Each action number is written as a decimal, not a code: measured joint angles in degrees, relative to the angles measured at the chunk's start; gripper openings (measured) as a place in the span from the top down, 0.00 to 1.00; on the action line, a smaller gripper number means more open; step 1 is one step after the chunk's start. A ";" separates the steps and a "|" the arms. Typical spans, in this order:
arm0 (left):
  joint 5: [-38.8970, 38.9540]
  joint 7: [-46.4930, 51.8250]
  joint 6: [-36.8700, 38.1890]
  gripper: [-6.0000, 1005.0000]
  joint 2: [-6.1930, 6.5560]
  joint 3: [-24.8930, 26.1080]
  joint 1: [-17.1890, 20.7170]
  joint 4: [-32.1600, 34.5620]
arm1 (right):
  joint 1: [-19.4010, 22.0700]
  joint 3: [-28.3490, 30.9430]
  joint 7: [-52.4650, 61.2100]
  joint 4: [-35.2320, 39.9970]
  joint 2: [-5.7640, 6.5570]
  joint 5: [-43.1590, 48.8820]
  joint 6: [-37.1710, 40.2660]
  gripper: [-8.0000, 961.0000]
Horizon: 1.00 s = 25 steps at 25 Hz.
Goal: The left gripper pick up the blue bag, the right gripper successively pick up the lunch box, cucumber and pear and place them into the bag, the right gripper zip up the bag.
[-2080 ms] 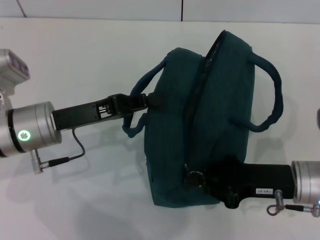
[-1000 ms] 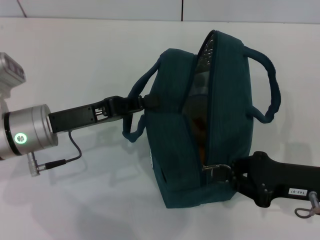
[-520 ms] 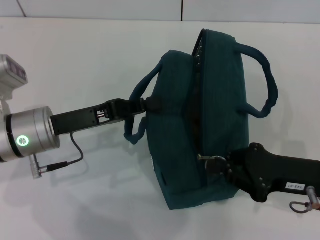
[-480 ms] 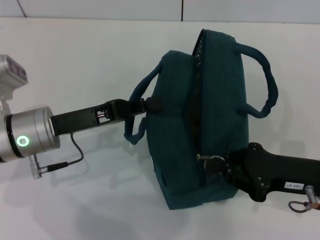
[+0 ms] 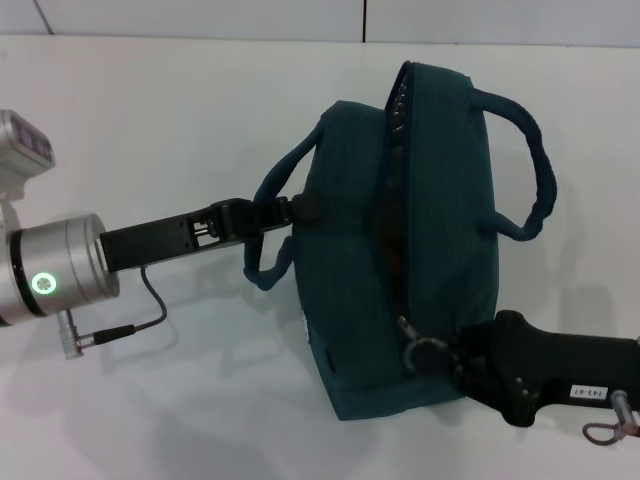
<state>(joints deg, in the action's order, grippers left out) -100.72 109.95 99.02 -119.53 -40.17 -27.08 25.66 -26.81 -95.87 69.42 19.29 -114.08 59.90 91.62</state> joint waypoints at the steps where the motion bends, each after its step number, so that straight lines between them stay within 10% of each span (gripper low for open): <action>1: 0.00 0.00 0.00 0.89 0.00 0.01 0.01 0.00 | 0.04 -0.02 0.01 -0.01 -0.02 0.29 0.03 0.96; 25: 0.00 -0.01 -0.02 0.88 0.18 0.09 -0.11 0.23 | -1.39 0.12 0.85 0.65 -1.31 2.15 -4.60 0.91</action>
<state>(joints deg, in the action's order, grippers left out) -100.72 109.95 99.00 -119.35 -40.08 -27.19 25.89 -28.20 -95.75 70.27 19.94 -115.39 62.06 87.02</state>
